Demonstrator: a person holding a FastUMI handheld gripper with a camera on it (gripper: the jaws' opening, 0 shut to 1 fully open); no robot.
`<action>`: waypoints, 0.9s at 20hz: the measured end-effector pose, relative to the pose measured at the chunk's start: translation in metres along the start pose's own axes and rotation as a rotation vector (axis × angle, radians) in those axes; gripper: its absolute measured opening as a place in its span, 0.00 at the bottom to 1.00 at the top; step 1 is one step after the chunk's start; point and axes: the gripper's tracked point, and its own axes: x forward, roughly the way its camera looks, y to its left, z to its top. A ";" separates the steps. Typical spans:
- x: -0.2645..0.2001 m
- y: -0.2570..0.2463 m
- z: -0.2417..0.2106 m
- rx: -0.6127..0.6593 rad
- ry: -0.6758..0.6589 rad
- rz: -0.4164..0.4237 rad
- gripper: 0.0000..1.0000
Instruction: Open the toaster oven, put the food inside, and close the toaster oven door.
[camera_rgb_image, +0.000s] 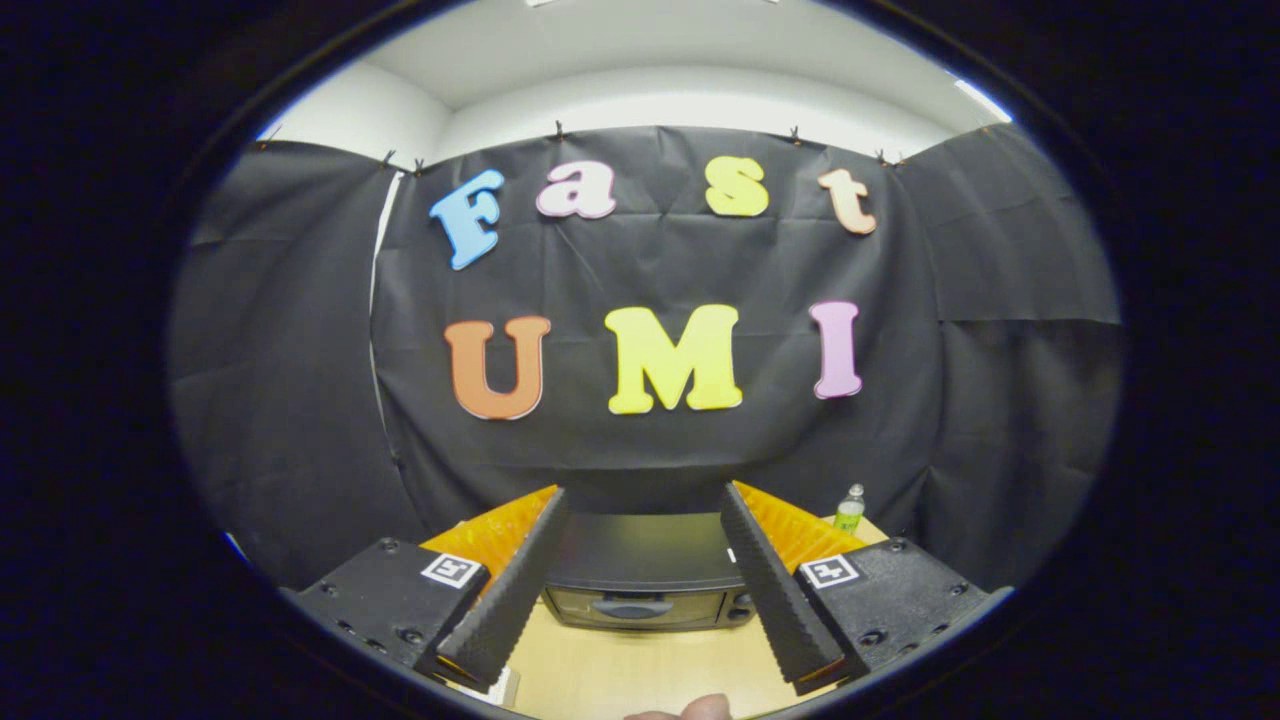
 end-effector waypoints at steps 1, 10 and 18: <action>-0.009 -0.001 0.009 0.001 -0.024 -0.003 1.00; -0.076 0.002 0.014 0.067 -0.077 -0.004 1.00; -0.079 -0.014 0.011 0.060 -0.059 -0.037 1.00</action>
